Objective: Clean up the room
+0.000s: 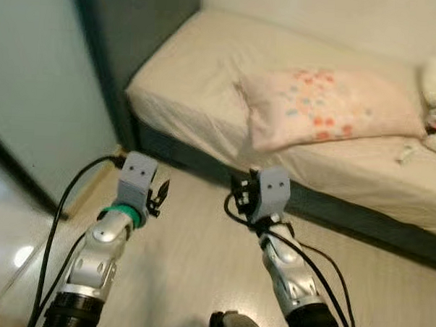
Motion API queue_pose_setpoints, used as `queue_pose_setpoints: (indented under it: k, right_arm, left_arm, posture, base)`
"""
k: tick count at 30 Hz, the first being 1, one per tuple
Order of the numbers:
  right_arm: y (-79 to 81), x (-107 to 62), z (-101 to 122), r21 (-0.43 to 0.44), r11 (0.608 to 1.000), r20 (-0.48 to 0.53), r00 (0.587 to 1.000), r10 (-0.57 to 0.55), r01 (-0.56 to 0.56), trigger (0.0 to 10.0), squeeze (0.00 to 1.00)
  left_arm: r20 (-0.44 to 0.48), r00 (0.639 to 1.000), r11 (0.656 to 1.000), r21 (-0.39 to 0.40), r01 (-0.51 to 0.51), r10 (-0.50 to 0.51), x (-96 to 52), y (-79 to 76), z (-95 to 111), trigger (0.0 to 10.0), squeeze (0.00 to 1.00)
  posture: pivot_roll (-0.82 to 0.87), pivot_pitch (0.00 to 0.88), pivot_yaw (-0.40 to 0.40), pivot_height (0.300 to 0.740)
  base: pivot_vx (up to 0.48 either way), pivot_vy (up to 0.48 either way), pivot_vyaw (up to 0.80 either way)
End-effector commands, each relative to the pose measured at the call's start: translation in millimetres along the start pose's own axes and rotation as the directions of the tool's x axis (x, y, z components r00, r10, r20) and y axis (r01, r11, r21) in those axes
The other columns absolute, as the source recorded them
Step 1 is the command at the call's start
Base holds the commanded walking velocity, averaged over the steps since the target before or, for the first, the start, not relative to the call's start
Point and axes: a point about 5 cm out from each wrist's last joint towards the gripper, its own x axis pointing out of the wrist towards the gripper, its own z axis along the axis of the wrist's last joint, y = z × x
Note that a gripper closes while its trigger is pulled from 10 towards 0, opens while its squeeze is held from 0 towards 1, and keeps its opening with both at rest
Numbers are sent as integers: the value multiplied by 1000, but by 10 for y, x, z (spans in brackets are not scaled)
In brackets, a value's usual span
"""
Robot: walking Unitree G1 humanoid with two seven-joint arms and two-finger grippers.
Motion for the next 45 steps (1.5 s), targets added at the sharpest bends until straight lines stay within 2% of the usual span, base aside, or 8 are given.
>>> queue_pose_setpoints:
  k: [1,10,13,16,17,19,29,45]
  right_arm:
    - [-5,-48,-91,-8,1000,-28,1000,-8,8,10000,0]
    - [-61,-229,-352,-37,999,-132,991,-20,15,10000,0]
    - [-68,-289,-439,-72,997,-165,986,-18,7,10000,0]
    - [-80,-293,-446,-80,997,-167,986,-21,8,10000,0]
    - [-120,-272,-413,-95,995,-153,988,-28,14,10000,0]
    - [-140,-262,-394,-100,995,-145,989,-33,18,10000,0]
    - [-156,-246,-378,-111,994,-134,991,-30,15,10000,0]
    - [-108,-215,-355,-101,995,-118,993,-24,12,10000,0]
  left_arm:
    - [-45,999,1000,-4,-6,5,-36,8,-155,10000,0]
    - [-108,994,999,-6,-31,30,-107,10,-406,10000,0]
    - [-154,987,999,-12,-44,41,-129,-16,-575,10000,0]
    - [-161,986,999,-13,-45,43,-131,-26,-610,10000,0]
    - [-196,978,997,-9,-78,74,-157,8,-738,10000,0]
    - [-205,975,996,-9,-91,87,-171,27,-774,10000,0]
    - [-189,974,992,0,-127,124,-164,91,-770,10000,0]
    - [-124,986,994,3,-111,111,-86,67,-648,10000,0]
  posture:
    - [7,45,6,740]
    - [-8,42,-15,740]
    - [-18,35,-26,740]
    - [-19,32,-30,740]
    - [-34,30,-35,740]
    - [-33,29,-37,740]
    - [-24,31,-38,740]
    - [-25,31,-29,740]
  base:
    - [0,0,-800]
    - [0,0,-800]
    - [0,0,-800]
    - [0,0,-800]
    - [0,0,-800]
    - [0,0,-800]
    - [0,0,-800]
    - [0,0,-800]
